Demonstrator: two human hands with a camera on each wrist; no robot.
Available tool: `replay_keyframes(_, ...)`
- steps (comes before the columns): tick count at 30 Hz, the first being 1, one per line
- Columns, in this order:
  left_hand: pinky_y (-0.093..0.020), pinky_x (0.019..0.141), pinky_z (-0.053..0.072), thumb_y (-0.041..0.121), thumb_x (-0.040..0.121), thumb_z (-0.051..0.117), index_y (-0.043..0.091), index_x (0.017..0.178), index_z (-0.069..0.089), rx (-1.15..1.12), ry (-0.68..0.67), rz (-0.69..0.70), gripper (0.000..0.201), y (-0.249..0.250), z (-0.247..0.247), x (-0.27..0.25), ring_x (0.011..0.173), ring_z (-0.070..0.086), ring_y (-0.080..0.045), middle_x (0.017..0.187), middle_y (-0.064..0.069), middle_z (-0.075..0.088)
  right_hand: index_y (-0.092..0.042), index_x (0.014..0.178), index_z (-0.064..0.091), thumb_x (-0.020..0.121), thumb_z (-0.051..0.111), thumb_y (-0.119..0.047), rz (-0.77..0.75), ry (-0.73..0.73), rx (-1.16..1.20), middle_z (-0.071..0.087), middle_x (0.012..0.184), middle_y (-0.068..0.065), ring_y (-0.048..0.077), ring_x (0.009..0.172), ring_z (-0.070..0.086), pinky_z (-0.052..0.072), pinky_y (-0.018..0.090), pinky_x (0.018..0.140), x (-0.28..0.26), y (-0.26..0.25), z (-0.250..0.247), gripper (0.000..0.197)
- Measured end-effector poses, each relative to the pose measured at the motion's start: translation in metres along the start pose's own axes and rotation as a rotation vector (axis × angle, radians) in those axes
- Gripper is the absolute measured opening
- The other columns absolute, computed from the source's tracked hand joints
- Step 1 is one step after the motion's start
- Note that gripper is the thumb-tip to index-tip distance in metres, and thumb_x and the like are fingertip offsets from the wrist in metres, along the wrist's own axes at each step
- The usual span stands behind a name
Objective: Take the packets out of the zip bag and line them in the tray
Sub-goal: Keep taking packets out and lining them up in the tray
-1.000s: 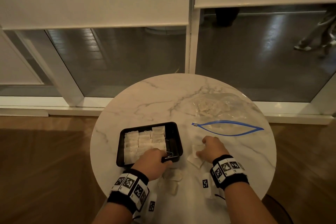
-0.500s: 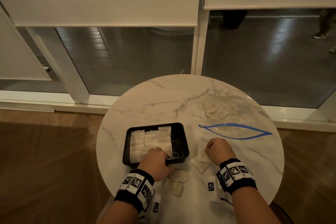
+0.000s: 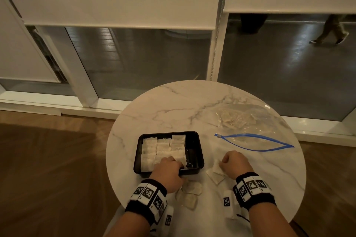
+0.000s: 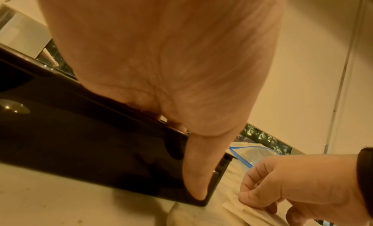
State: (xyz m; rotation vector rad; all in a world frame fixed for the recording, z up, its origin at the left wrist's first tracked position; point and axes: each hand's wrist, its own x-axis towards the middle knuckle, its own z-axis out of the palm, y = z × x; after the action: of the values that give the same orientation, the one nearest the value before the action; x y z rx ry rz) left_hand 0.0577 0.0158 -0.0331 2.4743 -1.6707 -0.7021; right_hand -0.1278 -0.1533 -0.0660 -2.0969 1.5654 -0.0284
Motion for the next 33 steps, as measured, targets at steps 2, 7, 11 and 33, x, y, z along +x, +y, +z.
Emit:
replay_keyframes(2, -0.044, 0.109, 0.040, 0.034, 0.093, 0.058, 0.030, 0.132, 0.060, -0.024, 0.002, -0.004, 0.039, -0.001, 0.001, 0.001, 0.123, 0.045, -0.023, 0.129, 0.000, 0.051, -0.025, 0.082, 0.063, 0.089, 0.065, -0.030, -0.015, 0.017, -0.015, 0.068, 0.095, 0.000, 0.020, 0.094, 0.063, 0.054, 0.033, 0.086, -0.001, -0.001, 0.000, 0.009)
replay_keyframes(7, -0.044, 0.108, 0.043, 0.035, 0.093, 0.060, 0.031, 0.128, 0.062, -0.054, 0.023, -0.007, 0.036, -0.005, 0.003, 0.004, 0.121, 0.048, -0.022, 0.127, 0.001, 0.054, -0.026, 0.086, 0.061, 0.093, 0.061, -0.030, -0.045, 0.019, 0.005, 0.067, 0.096, 0.000, 0.022, 0.096, 0.063, 0.053, 0.035, 0.088, -0.003, -0.002, -0.005, 0.008)
replay_keyframes(11, -0.043, 0.107, 0.043, 0.040, 0.091, 0.062, 0.032, 0.129, 0.061, -0.075, 0.042, 0.007, 0.039, -0.007, 0.001, 0.005, 0.121, 0.049, -0.022, 0.126, 0.001, 0.055, -0.023, 0.081, 0.057, 0.094, 0.056, -0.022, -0.102, 0.016, 0.092, 0.064, 0.086, -0.002, 0.017, 0.083, 0.060, 0.049, 0.031, 0.075, -0.004, -0.006, -0.017, 0.013)
replay_keyframes(33, -0.031, 0.071, 0.059, 0.021, 0.097, 0.065, 0.026, 0.091, 0.073, -0.906, 0.458, 0.085, 0.011, 0.001, -0.024, 0.007, 0.076, 0.070, -0.013, 0.080, 0.003, 0.074, -0.024, 0.103, 0.066, 0.095, 0.065, -0.027, -0.503, -0.002, 0.567, 0.064, 0.081, -0.006, 0.003, 0.067, 0.057, 0.044, 0.016, 0.063, -0.042, -0.097, -0.027, 0.009)
